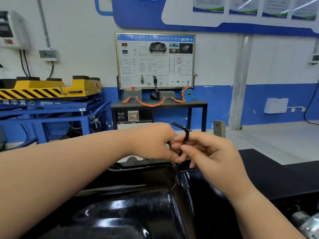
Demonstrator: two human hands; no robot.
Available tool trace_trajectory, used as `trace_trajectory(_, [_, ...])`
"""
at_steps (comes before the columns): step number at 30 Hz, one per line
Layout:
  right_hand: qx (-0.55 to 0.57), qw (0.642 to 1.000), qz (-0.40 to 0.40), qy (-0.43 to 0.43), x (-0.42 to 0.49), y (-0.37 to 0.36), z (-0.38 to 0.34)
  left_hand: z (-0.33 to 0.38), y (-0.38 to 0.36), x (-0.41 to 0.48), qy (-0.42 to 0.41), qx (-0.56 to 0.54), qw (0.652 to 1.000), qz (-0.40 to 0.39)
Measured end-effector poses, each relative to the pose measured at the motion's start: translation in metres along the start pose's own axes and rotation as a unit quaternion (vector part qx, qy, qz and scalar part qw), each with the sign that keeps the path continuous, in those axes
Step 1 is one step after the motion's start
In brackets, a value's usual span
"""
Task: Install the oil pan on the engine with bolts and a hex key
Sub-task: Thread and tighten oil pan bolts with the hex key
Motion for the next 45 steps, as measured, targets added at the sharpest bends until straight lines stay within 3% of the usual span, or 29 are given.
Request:
trace_trajectory(3, [0.001, 0.999, 0.03, -0.02, -0.0001, 0.0029, 0.0055, 0.0028, 0.0016, -0.0015, 0.0, -0.053, 0.999, -0.002])
trace_trajectory(6, [-0.003, 0.999, 0.03, -0.03, -0.0006, 0.0023, 0.0068, 0.0063, 0.0024, -0.0002, -0.006, -0.037, 0.999, 0.016])
trace_trajectory(13, [-0.008, 0.999, -0.04, -0.01, -0.0009, -0.0011, 0.0019, 0.0015, 0.0046, -0.0002, 0.014, -0.029, 0.999, 0.026])
trace_trajectory(17, [-0.027, 0.999, -0.002, -0.023, 0.0001, 0.0027, 0.0052, 0.0045, 0.0031, -0.0036, 0.001, -0.066, 0.998, 0.001])
trace_trajectory(20, [-0.029, 0.999, 0.028, -0.033, -0.0003, 0.0042, 0.007, 0.0067, 0.003, -0.0016, -0.007, -0.05, 0.998, 0.025])
trace_trajectory(28, [-0.002, 1.0, -0.024, -0.018, -0.0007, 0.0023, 0.0024, 0.0063, 0.0049, -0.0017, -0.011, -0.057, 0.998, 0.027])
trace_trajectory(36, [-0.03, 0.998, 0.032, -0.036, 0.0, 0.0042, 0.0082, 0.009, 0.0028, -0.001, -0.011, -0.056, 0.998, 0.03])
trace_trajectory(45, [-0.016, 1.0, -0.011, -0.013, 0.0005, 0.0024, 0.0042, 0.0068, 0.0049, -0.0026, -0.002, -0.066, 0.998, 0.019])
Point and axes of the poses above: each hand's wrist, its own x-axis towards the middle knuckle, its own y-axis out of the back of the hand, z = x × y, the point moved 5 cm from there along x, towards the middle knuckle, and after that the axes turned 2 degrees about y, right-handed, at the moved point
